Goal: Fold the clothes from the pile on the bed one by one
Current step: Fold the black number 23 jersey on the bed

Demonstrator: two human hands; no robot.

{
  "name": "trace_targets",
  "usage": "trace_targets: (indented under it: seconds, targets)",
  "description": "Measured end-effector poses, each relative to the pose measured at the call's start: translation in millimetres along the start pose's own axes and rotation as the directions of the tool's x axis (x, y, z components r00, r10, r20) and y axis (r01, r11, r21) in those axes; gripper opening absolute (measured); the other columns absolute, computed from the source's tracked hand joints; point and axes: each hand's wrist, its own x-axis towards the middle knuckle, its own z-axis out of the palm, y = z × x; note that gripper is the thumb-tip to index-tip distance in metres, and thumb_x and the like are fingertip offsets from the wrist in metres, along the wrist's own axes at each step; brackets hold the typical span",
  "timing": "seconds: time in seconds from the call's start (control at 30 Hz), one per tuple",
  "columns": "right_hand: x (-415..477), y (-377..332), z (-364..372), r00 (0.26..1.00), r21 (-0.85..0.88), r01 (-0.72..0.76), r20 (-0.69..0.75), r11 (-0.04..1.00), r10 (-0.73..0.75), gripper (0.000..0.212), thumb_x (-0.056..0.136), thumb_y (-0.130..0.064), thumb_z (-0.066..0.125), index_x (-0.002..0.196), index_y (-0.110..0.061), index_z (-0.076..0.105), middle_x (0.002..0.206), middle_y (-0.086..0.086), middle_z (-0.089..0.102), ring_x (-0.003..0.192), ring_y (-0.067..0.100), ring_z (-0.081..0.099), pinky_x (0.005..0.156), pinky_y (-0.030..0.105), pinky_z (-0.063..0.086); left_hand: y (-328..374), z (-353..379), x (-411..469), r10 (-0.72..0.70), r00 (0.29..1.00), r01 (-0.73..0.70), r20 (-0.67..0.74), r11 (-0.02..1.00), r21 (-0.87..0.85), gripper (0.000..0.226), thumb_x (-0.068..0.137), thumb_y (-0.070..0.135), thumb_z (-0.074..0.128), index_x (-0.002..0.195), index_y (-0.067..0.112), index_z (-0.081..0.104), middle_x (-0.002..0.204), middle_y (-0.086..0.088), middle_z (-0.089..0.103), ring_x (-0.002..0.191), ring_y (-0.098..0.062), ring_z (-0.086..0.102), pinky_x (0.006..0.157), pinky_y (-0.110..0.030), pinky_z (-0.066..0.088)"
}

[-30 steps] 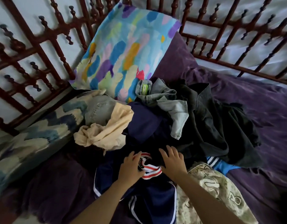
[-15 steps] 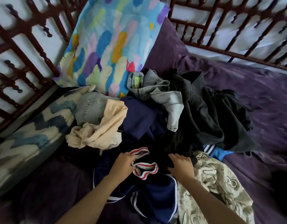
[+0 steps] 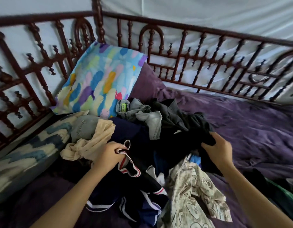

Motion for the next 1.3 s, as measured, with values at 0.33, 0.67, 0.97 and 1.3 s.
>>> trace_targets:
  seconds: [0.33,0.67,0.97,1.3]
  targets:
    - [-36,-36,-29,0.874,-0.204,0.264,0.463,0.943,-0.145,0.084,0.077,-0.044,0.071,0.145,-0.026,0.027,0.144,0.000,0.032,0.135,0.023,0.028,0.107,0.040,0.027,120,-33,-11,0.349,0.929,-0.348,-0.124,0.937,0.030,0.016,0.069,-0.006,0.070,0.083,0.001,0.075,0.079,-0.011,0.069,0.076,-0.015,0.060,0.065,-0.008,0.035]
    - [-77,-113,-44,0.928,0.449,0.095,0.284,0.888,-0.243,0.084,0.075,-0.036,0.076,0.143,-0.024,0.028,0.124,-0.015,0.034,0.115,-0.003,0.034,0.096,0.014,0.030,217,-12,3,0.446,0.879,-0.458,-0.167,0.888,-0.039,0.013,0.077,0.007,0.068,0.088,0.005,0.075,0.084,-0.010,0.073,0.072,-0.013,0.059,0.063,-0.009,0.033]
    - [-21,-117,-164,0.962,0.541,0.162,-0.272,0.826,-0.011,0.034,0.086,-0.010,0.064,0.056,-0.018,0.050,0.042,-0.013,0.045,0.040,-0.001,0.037,0.043,0.014,0.028,332,-73,20,0.601,0.731,-0.671,-0.324,0.719,-0.181,0.020,0.071,0.008,0.066,0.059,-0.002,0.054,0.054,-0.007,0.036,0.056,-0.014,0.029,0.049,-0.025,0.025]
    - [-3,-140,-300,0.963,0.400,0.147,-0.267,0.905,-0.038,0.010,0.078,-0.007,0.069,0.068,-0.005,0.068,0.058,0.004,0.057,0.056,0.016,0.054,0.059,0.027,0.043,270,-19,45,0.512,0.829,-0.370,0.224,0.803,-0.467,0.054,0.082,0.032,0.069,0.131,0.021,0.049,0.127,-0.003,0.054,0.108,-0.013,0.056,0.081,-0.023,0.043]
